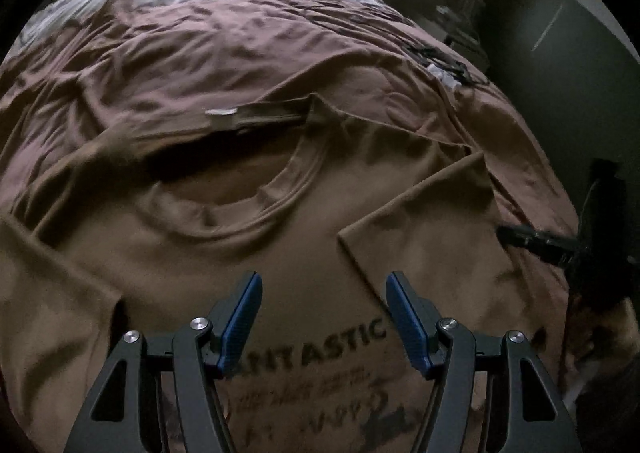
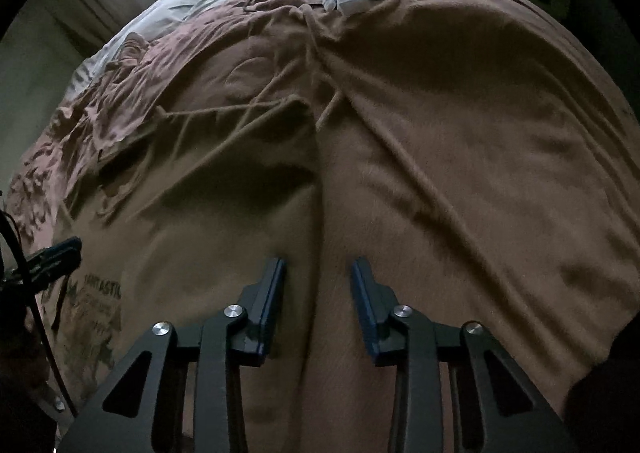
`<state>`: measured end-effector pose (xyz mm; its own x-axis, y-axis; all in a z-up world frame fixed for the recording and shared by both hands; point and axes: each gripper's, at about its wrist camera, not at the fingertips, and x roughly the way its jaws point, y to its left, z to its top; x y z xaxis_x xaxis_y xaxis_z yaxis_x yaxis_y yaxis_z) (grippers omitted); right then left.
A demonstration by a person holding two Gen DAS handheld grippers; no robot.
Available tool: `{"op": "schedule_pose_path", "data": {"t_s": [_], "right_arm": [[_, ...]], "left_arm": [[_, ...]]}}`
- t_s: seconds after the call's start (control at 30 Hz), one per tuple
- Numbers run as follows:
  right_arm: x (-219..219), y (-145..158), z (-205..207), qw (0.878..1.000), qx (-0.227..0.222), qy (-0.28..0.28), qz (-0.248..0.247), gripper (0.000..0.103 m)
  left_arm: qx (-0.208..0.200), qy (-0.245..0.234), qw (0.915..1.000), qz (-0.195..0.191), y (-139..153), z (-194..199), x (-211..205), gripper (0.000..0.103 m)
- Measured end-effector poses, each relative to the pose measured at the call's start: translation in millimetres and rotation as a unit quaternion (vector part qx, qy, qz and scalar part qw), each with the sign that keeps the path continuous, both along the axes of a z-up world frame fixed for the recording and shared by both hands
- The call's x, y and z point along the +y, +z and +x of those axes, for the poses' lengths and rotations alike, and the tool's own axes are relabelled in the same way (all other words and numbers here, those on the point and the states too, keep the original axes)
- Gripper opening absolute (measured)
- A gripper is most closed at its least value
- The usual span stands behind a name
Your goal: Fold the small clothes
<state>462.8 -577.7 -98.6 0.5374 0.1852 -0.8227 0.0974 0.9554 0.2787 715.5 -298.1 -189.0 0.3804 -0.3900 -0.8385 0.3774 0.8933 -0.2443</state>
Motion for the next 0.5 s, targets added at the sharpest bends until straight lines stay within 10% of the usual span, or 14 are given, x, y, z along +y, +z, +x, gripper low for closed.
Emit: {"op": "schedule_pose_path", "data": {"t_s": [0.2,0.5], "right_arm": [[8,-3,32,0.999,-0.012,0.018,-0.04,0.032],[3,-9,69,0.998,-0.027,0.011,-0.06,0.025]], "left_arm": [[-0.023,-0.024,0.9982,0.05,-18,17,-25,0.063],[-0.038,-0.052,0.9966,0.052,-28,30,-44,0.02]]}}
